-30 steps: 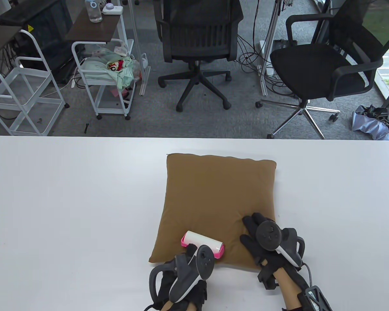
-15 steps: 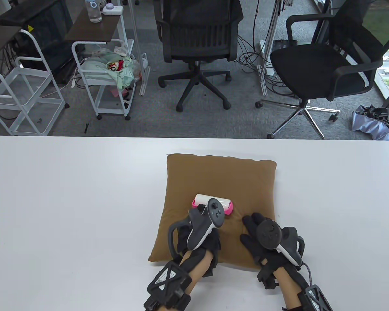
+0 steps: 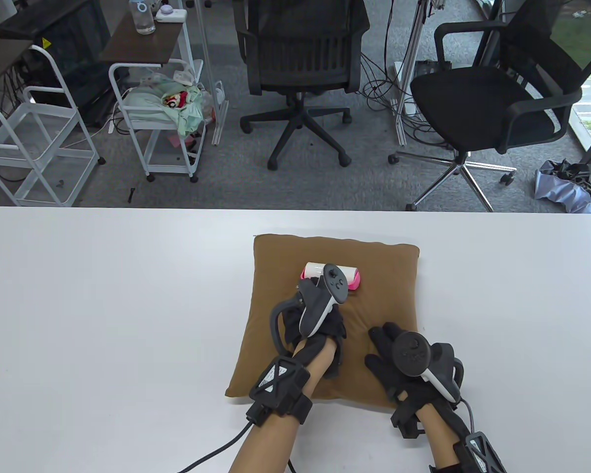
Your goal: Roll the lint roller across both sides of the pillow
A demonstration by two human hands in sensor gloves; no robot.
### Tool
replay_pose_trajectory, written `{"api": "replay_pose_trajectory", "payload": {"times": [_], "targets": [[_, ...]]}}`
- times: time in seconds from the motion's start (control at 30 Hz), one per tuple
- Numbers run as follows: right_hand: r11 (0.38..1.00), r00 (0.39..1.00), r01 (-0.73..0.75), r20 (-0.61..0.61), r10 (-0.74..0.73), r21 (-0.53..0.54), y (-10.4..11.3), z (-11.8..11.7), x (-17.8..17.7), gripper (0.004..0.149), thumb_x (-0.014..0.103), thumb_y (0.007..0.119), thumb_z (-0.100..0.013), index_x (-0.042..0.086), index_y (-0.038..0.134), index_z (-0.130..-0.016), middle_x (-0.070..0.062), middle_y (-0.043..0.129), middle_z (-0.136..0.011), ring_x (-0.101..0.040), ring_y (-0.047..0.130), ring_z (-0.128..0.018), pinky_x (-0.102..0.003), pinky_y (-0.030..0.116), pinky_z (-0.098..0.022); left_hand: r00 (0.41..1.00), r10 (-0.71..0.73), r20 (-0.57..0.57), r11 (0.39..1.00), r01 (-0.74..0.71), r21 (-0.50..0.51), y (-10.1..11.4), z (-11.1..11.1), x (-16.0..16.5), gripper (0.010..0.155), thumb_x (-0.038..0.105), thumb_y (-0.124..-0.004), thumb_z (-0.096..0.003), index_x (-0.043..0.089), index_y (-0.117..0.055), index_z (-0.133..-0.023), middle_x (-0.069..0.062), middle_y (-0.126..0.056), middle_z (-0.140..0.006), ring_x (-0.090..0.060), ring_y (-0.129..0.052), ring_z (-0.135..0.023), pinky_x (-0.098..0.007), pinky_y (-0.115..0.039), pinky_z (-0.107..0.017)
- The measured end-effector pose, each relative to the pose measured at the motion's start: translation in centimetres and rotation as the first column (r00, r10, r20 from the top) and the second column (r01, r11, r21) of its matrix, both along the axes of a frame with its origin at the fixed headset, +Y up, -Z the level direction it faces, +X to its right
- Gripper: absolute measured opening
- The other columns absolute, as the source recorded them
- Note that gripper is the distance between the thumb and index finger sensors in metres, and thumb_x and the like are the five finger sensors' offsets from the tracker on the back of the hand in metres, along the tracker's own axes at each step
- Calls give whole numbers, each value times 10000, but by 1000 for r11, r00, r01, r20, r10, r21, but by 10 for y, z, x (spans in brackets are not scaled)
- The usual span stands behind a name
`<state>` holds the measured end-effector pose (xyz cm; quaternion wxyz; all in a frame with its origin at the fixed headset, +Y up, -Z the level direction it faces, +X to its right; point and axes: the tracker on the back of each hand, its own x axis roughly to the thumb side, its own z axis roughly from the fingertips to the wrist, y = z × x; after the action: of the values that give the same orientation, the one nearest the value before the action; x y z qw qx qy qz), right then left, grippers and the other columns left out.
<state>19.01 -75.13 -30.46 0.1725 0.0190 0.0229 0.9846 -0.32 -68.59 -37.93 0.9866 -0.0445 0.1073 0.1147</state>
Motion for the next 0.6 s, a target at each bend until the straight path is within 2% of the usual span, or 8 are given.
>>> {"api": "replay_pose_trajectory", "payload": {"times": [0.1,0.2,0.37,0.47,0.6], "targets": [[1000,1000,-6,0,6,3,0,0,0,612,584,747,-387,403,650,-964,57,613,-1147,-262,638,-1020,-505,624,-728,1000,6,12,1000,-6,14,0,1,0,670,418,-803,-375,187,-627,-979,-120,-983,-762,-300,-1071,-391,-545,-839,-394],[1000,1000,-4,1,4,3,0,0,1,614,584,749,-386,405,646,-964,60,611,-1147,-261,635,-1021,-503,624,-729,999,31,14,998,-32,62,9,6,-3,677,403,-819,-367,170,-643,-978,-119,-984,-759,-298,-1079,-389,-545,-843,-394],[1000,1000,-2,1,2,0,0,0,1,615,585,751,-385,406,645,-964,58,610,-1147,-261,635,-1020,-504,625,-727,997,77,4,983,-77,167,42,9,-15,670,389,-833,-363,180,-668,-977,-121,-986,-764,-302,-1082,-394,-547,-842,-401],[1000,1000,-6,2,6,3,0,0,1,615,583,751,-385,403,646,-964,56,615,-1146,-263,638,-1019,-505,624,-727,994,109,-26,970,-100,220,63,0,-28,670,391,-836,-364,195,-667,-982,-114,-980,-777,-305,-1078,-411,-549,-836,-412],[1000,1000,0,1,0,0,-1,0,2,617,586,750,-384,404,645,-965,57,607,-1148,-258,637,-1020,-503,624,-728,990,111,-90,971,-89,224,63,-15,-46,664,385,-832,-369,212,-663,-987,-105,-963,-806,-313,-1072,-453,-556,-826,-433]]}}
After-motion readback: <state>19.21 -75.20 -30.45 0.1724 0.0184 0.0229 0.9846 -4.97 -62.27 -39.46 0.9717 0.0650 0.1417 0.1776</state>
